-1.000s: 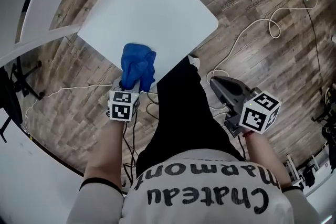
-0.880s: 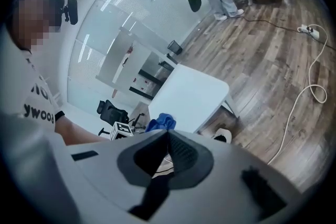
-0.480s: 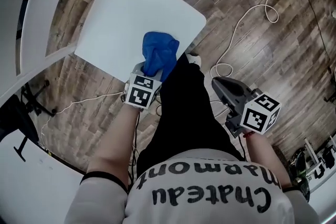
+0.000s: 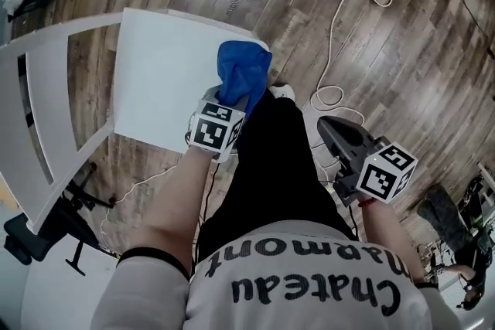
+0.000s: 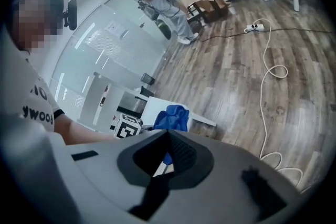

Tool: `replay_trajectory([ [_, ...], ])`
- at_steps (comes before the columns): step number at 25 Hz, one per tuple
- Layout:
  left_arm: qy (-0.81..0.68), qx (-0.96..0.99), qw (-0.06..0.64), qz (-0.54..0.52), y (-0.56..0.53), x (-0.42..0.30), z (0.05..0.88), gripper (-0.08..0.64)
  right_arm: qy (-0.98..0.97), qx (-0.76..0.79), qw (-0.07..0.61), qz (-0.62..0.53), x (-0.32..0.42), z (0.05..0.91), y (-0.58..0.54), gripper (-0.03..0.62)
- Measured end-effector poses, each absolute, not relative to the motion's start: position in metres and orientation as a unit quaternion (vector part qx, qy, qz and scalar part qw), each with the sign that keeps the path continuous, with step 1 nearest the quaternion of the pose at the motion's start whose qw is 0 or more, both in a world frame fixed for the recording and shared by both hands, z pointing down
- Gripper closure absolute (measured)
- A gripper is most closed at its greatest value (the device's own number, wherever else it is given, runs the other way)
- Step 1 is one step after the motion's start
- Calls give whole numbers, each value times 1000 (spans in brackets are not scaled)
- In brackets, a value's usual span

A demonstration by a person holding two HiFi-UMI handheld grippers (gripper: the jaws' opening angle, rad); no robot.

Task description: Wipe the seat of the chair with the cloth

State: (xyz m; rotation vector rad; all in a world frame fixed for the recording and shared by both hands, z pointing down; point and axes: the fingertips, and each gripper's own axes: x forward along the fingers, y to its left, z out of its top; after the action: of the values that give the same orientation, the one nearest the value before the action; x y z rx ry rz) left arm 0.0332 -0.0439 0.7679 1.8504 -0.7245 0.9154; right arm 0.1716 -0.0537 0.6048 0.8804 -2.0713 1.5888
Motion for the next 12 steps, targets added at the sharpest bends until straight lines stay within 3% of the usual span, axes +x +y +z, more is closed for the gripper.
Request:
replay_trajectory([
  [7,-235,764,447,401,-91,53,768,472,-718,373,160,566,178,583,-79,577],
  [12,-277,742,450,412,-134,35,762,471,-725,376,153,556,162,560,-95,577],
])
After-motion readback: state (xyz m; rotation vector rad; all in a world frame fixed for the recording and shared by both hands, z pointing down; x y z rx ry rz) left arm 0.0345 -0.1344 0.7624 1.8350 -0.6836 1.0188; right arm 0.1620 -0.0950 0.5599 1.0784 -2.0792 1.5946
